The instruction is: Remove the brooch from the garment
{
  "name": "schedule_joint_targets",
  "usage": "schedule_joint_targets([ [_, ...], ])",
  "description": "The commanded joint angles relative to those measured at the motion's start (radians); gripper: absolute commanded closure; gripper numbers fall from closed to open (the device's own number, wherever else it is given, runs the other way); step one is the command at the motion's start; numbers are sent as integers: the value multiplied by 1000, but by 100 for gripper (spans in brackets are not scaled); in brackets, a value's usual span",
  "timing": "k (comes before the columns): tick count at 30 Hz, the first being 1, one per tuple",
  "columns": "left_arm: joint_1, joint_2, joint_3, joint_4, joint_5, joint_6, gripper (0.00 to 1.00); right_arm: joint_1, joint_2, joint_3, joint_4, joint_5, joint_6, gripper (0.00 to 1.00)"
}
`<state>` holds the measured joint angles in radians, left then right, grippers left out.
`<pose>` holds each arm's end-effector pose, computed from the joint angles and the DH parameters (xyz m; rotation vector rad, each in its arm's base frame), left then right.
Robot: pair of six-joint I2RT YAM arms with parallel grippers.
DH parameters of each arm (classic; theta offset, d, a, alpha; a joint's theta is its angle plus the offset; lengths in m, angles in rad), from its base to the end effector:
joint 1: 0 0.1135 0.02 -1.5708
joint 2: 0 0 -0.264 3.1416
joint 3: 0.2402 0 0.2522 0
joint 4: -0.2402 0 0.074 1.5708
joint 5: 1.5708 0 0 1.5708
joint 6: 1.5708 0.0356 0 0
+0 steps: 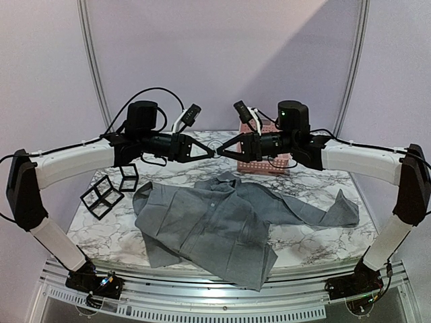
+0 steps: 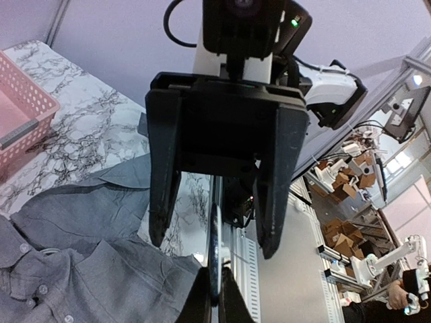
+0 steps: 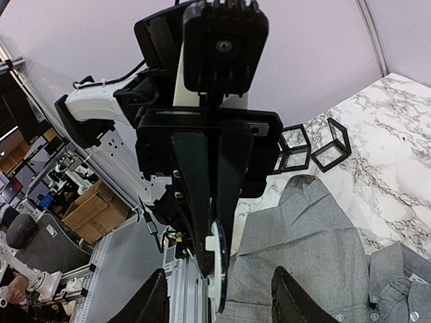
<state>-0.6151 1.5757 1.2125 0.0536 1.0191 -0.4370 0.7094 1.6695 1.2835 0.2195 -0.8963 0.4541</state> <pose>0.2764 -0.2324 0.3183 0.9520 1.8450 -1.6336 0.2781 0.2754 0.3236 -0.9671 1.7131 1.5791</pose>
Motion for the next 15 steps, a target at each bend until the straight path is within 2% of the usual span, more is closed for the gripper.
schedule_joint_targets([
  [1, -5, 33, 30, -45, -7, 20, 100, 12, 11, 14, -35, -15, -30, 49],
  [5, -5, 37, 33, -46, 0, 19, 100, 13, 15, 17, -42, -6, -34, 49],
  [15, -5, 32, 33, -47, -2, 21, 100, 14, 38, 34, -55, 9, -34, 58],
])
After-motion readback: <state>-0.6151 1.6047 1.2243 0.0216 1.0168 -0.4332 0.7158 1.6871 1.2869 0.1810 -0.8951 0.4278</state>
